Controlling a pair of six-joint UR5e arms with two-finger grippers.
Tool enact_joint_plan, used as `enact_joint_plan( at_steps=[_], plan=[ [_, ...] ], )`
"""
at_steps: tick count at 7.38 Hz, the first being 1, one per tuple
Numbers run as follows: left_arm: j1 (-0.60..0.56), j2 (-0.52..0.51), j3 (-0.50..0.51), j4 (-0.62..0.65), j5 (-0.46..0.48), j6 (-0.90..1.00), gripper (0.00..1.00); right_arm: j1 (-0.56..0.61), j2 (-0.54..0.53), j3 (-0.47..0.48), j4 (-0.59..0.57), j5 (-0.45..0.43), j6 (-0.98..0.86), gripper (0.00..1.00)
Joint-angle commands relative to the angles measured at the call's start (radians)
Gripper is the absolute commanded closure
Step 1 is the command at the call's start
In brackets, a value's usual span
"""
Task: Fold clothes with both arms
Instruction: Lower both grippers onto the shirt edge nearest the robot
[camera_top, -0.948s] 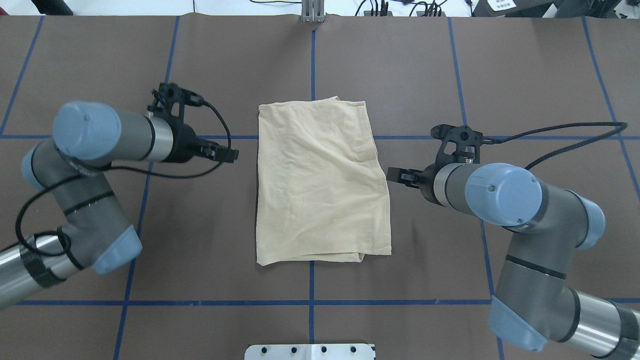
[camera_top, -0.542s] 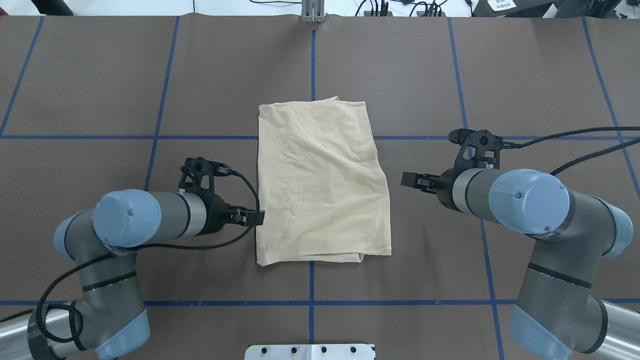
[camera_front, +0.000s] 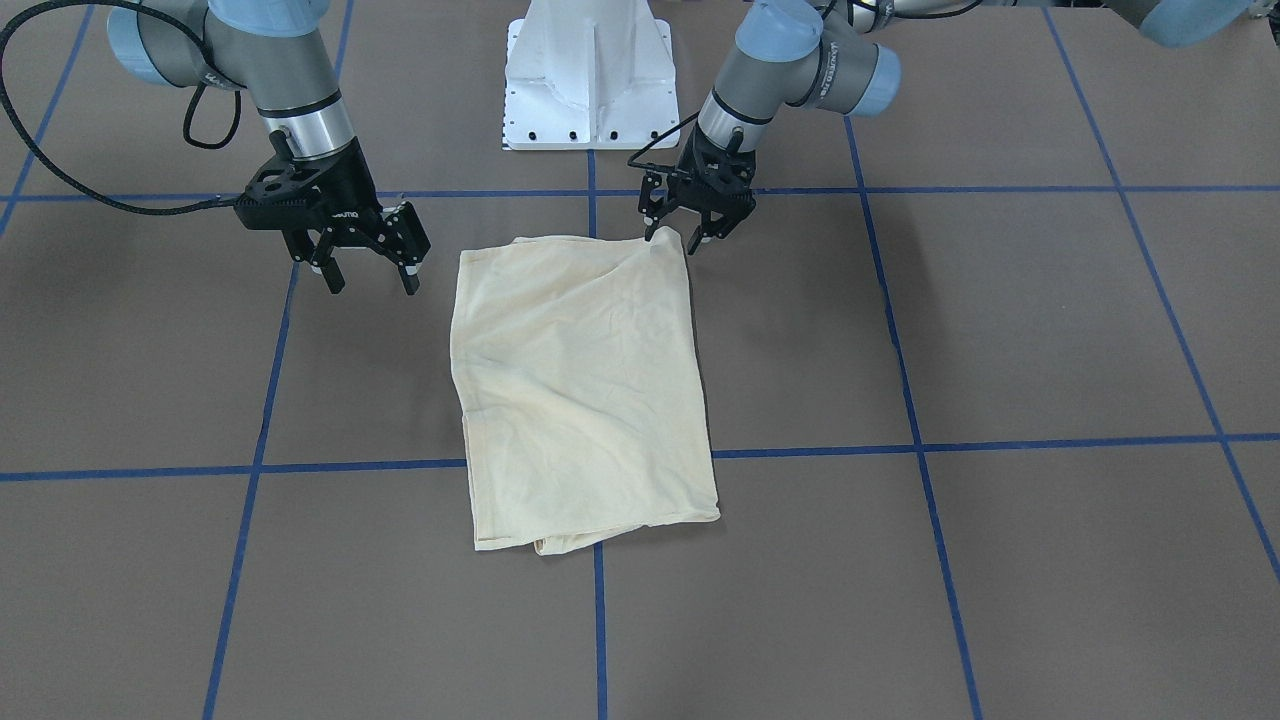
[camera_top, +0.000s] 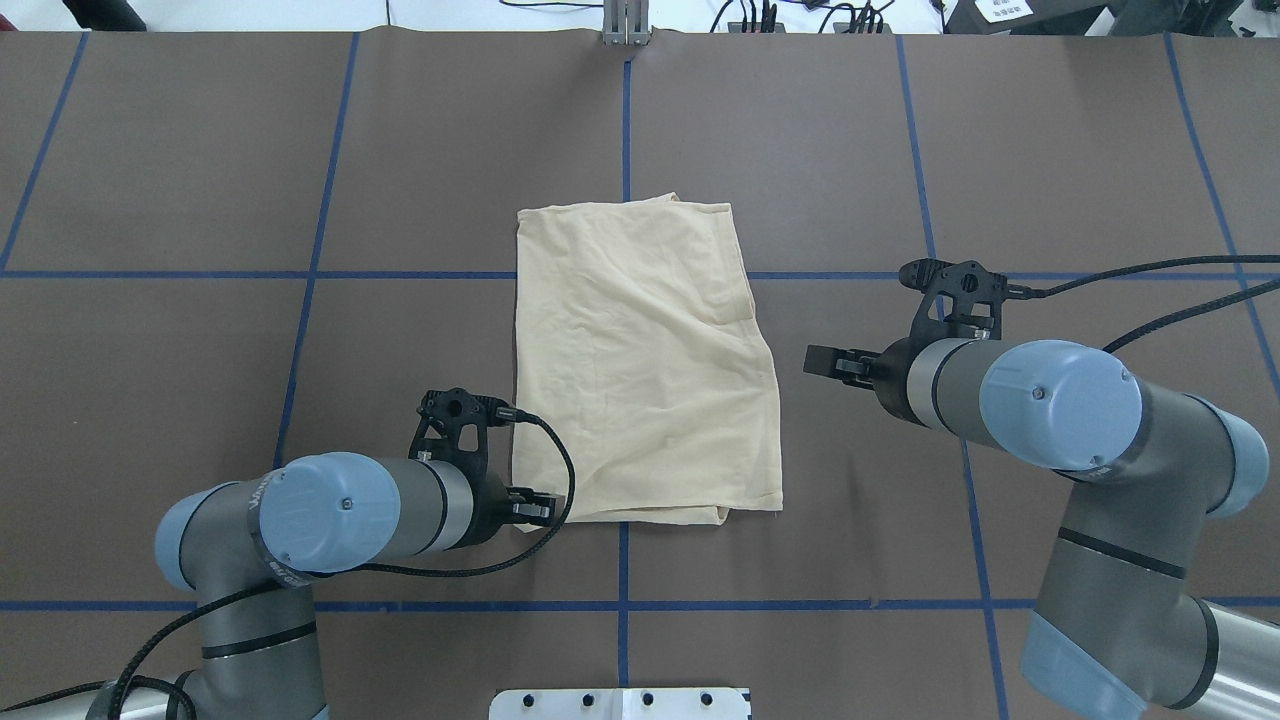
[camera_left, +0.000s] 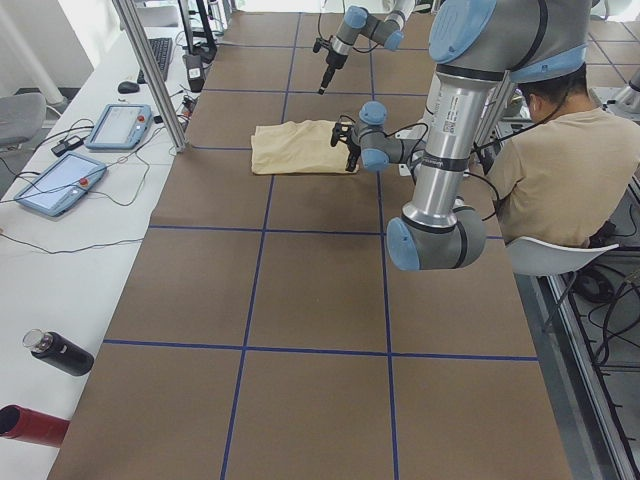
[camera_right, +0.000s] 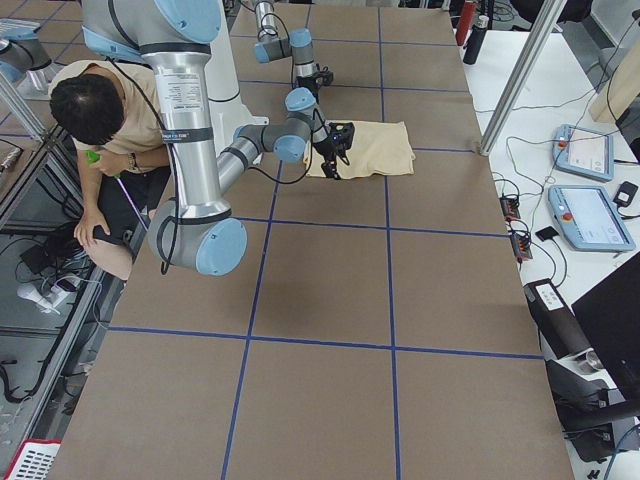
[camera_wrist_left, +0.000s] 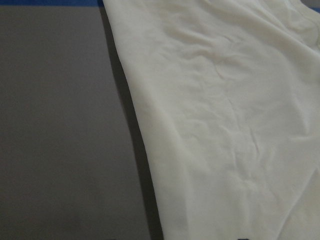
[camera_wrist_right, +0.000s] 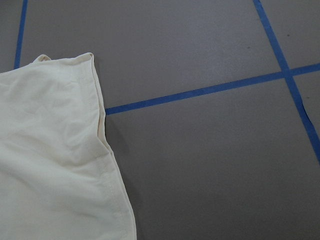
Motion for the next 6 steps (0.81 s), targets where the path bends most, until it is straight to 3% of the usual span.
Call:
enact_joint_plan(
  at_steps=[1, 6],
  plan=[
    [0.012, 0.002, 0.007, 0.008, 0.0, -0.005, 0.43, -0.002, 0.005, -0.001, 0.001, 0.0, 0.0, 0.0],
    [0.015, -0.013, 0.017, 0.063, -0.002, 0.0, 0.43, -0.002, 0.007, -0.002, 0.0, -0.002, 0.0, 0.0]
  ],
)
